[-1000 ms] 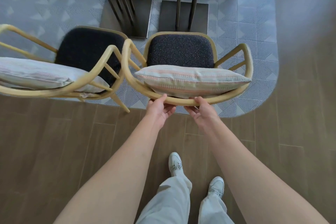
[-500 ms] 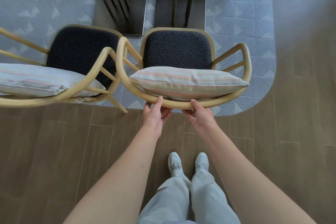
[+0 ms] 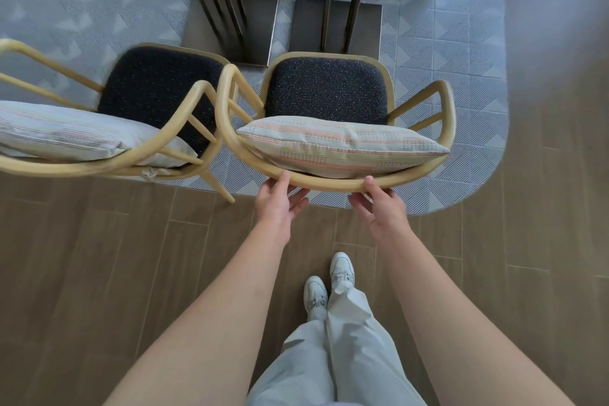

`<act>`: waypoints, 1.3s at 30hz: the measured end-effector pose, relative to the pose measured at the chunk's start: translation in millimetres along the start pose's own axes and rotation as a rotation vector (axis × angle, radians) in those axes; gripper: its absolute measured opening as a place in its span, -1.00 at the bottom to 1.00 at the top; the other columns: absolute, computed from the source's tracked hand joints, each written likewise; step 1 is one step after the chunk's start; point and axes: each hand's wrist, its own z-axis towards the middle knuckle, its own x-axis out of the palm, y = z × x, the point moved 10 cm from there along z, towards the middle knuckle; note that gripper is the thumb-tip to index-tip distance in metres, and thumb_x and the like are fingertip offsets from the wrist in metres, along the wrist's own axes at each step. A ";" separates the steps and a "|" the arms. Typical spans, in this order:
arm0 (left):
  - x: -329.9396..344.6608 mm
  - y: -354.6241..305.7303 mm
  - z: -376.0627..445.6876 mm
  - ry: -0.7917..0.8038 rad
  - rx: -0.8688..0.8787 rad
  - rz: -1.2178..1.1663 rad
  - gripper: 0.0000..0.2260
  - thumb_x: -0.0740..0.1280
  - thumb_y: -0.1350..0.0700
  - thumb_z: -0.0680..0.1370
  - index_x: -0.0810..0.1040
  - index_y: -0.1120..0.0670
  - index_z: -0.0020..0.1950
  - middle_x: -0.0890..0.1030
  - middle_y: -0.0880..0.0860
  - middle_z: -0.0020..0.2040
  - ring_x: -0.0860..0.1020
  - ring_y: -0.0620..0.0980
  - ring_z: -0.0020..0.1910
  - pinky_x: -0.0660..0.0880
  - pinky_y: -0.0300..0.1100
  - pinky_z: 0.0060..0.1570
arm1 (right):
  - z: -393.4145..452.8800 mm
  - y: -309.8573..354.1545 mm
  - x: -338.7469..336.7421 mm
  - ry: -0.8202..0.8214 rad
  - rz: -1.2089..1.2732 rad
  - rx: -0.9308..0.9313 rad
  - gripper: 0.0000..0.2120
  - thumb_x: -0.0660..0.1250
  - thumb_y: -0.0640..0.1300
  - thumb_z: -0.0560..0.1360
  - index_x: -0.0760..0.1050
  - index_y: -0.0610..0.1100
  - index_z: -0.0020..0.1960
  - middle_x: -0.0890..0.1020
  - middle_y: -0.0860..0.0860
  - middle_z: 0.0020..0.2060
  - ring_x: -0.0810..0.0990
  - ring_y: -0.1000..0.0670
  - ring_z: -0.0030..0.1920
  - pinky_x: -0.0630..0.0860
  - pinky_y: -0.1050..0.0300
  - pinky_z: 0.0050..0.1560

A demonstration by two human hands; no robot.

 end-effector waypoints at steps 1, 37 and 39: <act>0.4 -0.5 -1.5 0.009 -0.002 0.001 -0.80 0.34 0.07 0.64 0.54 0.08 0.24 0.69 0.12 0.13 0.71 0.12 0.02 0.65 0.03 0.02 | -0.9 0.4 1.6 0.012 0.004 0.005 -0.68 0.40 -0.24 0.56 0.44 -0.29 0.27 0.60 -0.17 0.20 0.69 -0.10 0.03 0.63 -0.10 0.16; 24.6 -68.6 -99.9 -0.064 0.213 0.171 -0.47 0.04 -0.26 0.67 0.28 -0.08 0.59 0.39 -0.02 0.49 0.33 -0.01 0.46 0.23 -0.06 0.31 | -109.5 29.3 35.9 0.122 -0.467 -0.126 -0.44 0.13 0.10 0.67 0.12 -0.03 0.61 0.27 0.02 0.55 0.25 -0.06 0.53 0.23 -0.02 0.41; 23.9 -80.1 -111.6 -0.035 0.247 0.157 -0.46 0.00 -0.28 0.67 0.31 -0.05 0.57 0.38 0.00 0.52 0.33 0.02 0.50 0.23 -0.04 0.34 | -120.4 42.3 52.9 0.204 -0.469 -0.193 -0.48 0.10 0.11 0.67 0.19 0.00 0.59 0.29 0.08 0.54 0.26 0.01 0.51 0.21 0.05 0.37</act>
